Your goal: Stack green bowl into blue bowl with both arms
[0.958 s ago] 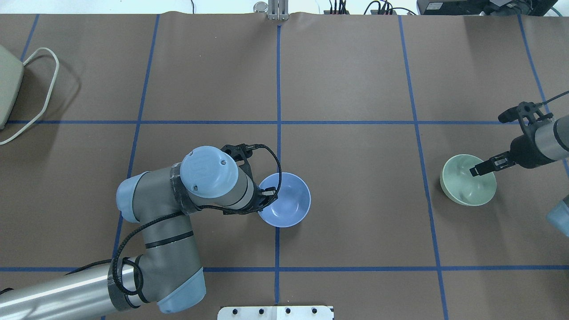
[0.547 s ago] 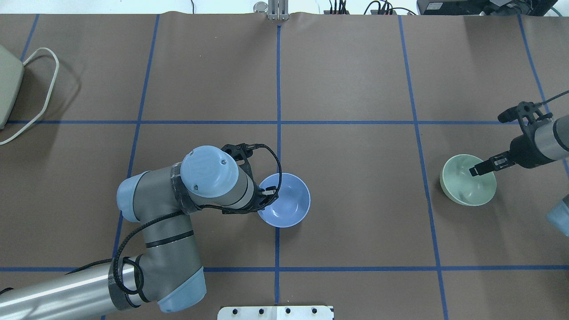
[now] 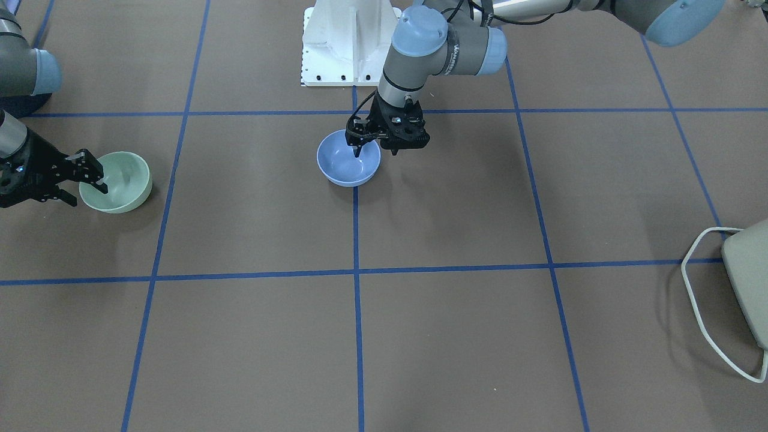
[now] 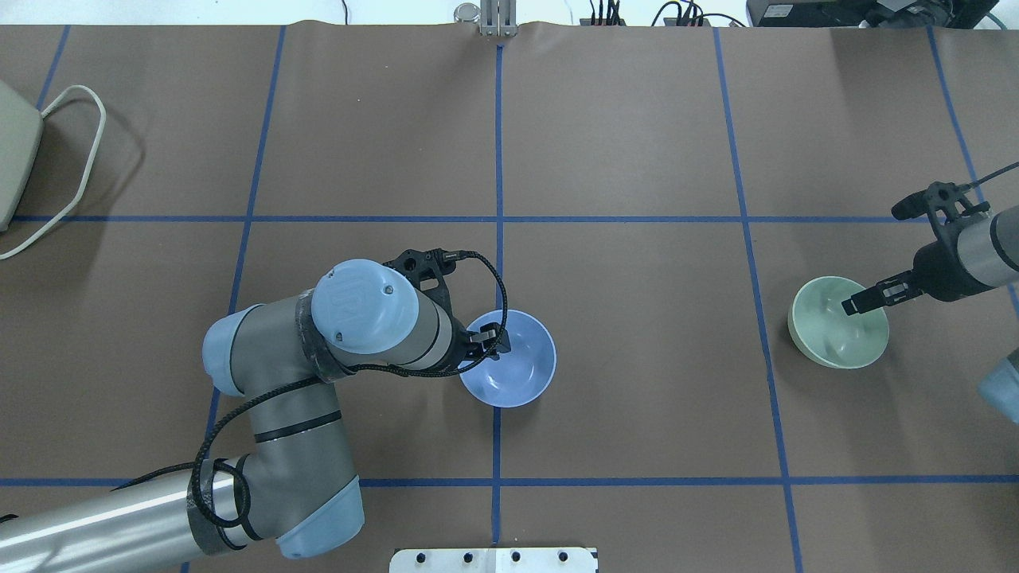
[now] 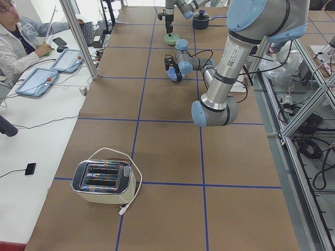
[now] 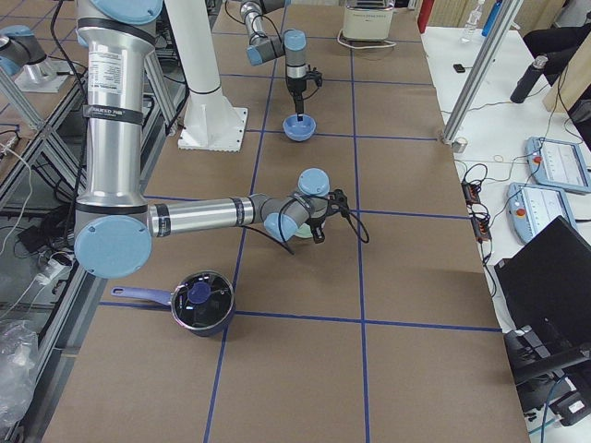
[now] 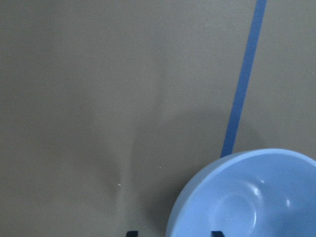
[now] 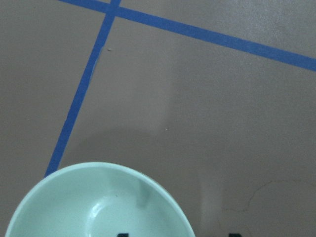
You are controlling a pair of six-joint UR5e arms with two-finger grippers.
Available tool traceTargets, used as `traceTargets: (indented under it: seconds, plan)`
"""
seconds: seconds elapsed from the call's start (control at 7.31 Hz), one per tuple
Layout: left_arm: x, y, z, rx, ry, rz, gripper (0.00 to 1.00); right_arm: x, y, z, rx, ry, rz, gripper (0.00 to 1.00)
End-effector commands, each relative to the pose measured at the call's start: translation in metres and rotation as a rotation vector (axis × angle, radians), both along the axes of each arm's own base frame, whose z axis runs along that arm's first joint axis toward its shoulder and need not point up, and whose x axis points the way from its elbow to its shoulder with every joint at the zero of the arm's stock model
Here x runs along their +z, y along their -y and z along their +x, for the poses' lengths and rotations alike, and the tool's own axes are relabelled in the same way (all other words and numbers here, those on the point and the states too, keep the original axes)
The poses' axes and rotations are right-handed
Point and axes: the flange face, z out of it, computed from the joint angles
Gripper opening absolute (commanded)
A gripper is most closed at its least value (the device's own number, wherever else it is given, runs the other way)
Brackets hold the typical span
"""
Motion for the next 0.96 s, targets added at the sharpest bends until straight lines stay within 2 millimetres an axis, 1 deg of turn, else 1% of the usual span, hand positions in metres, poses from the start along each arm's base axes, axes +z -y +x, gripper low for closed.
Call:
traceTargets:
  seconds: [0.0,0.14,0.27,0.41,0.55,0.68,0.82]
  plan:
    - [-0.016,0.014,-0.025,0.001,-0.044,0.002,0.91,0.001,0.0,0.0,0.001,-0.001,-0.002,0.49]
    - [-0.018,0.028,-0.039,0.018,-0.059,-0.025,0.91,0.001,0.0,0.0,0.001,-0.001,-0.002,0.47]
    - [-0.019,0.04,-0.052,0.018,-0.069,-0.04,0.91,0.001,0.0,0.0,0.002,-0.002,-0.003,0.35]
    - [-0.01,0.04,-0.056,0.027,-0.06,-0.031,0.91,0.001,0.001,0.0,0.001,-0.001,-0.002,0.28]
    - [-0.01,0.042,-0.062,0.031,-0.062,-0.009,0.91,0.0,0.001,0.0,0.002,-0.001,0.0,0.23]
    - [-0.01,0.045,-0.064,0.027,-0.062,-0.007,0.91,0.0,0.001,0.0,0.001,-0.001,0.001,0.2]
    - [-0.006,0.045,-0.064,0.027,-0.055,-0.011,0.91,0.0,0.001,0.0,0.002,-0.002,0.002,0.16]
